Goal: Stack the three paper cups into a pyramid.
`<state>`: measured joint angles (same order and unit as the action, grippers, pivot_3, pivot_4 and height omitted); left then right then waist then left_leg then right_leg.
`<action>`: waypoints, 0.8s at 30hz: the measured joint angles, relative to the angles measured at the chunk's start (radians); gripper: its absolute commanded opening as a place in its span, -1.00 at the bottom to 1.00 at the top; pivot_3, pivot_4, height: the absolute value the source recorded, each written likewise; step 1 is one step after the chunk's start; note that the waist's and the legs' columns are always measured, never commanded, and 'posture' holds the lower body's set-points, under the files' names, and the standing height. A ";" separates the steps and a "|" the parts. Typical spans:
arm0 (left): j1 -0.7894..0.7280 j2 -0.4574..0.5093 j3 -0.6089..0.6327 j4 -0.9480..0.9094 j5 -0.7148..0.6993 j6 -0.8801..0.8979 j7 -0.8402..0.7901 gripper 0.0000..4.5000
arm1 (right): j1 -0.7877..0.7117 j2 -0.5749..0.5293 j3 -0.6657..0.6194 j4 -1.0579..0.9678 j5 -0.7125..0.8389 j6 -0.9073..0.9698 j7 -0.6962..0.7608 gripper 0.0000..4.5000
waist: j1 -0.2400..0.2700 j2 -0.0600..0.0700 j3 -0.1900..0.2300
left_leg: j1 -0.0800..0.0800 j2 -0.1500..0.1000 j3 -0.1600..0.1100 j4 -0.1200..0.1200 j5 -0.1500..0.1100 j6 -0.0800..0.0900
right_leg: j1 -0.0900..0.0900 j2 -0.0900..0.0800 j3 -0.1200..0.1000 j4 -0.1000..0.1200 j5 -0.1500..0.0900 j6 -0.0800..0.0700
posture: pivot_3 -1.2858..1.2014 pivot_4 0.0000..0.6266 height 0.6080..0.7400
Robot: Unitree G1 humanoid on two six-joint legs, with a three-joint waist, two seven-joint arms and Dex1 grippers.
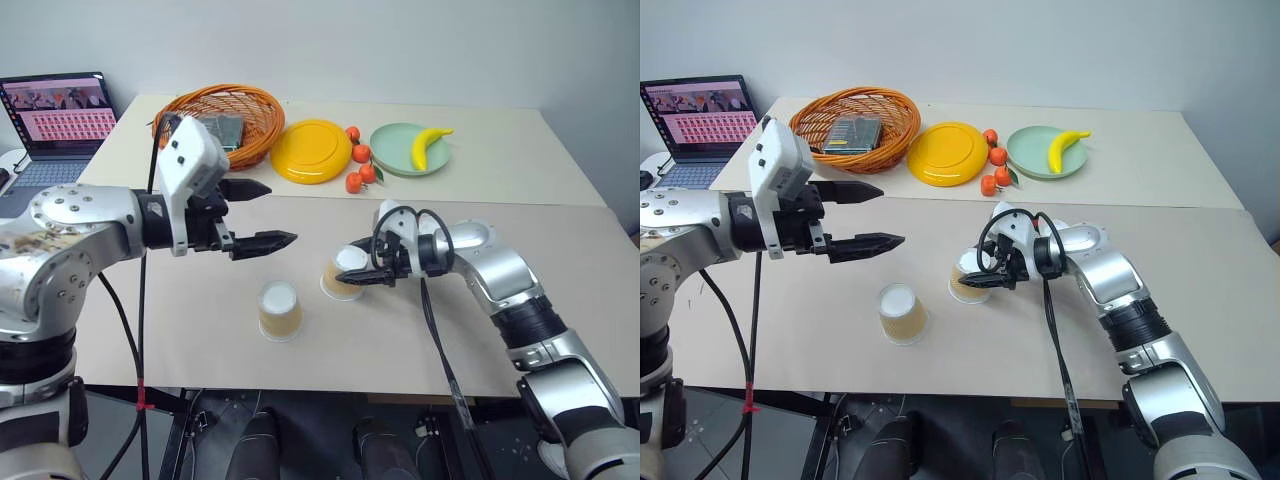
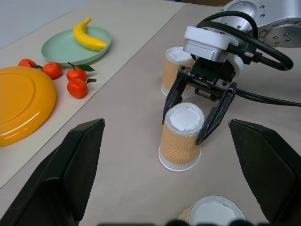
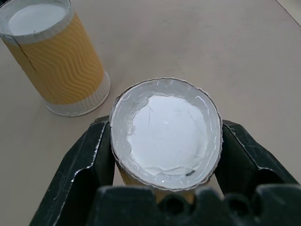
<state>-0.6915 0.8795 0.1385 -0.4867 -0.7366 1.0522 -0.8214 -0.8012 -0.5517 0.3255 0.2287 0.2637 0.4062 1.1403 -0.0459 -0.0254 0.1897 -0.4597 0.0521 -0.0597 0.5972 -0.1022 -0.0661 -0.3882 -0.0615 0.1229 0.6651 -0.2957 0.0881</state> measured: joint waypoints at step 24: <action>-0.035 -0.042 -0.094 0.093 0.016 -0.095 -0.020 1.00 | -0.135 -0.252 -0.427 -0.192 0.192 0.262 -0.036 0.99 | 0.006 0.000 0.000 | 0.000 0.000 0.000 -0.002 0.000 0.000 | 0.000 0.000 0.000 -0.001 0.000 0.000 | 0.03 -0.52 0.88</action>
<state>-0.7265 0.8374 0.0443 -0.3934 -0.7209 0.9574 -0.8412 -0.9362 -0.8038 -0.1017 0.0372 0.4554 0.6683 1.1040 -0.0394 -0.0254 0.1899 -0.4597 0.0520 -0.0594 0.5947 -0.1023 -0.0661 -0.3885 -0.0616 0.1228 0.6636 -0.2957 0.0878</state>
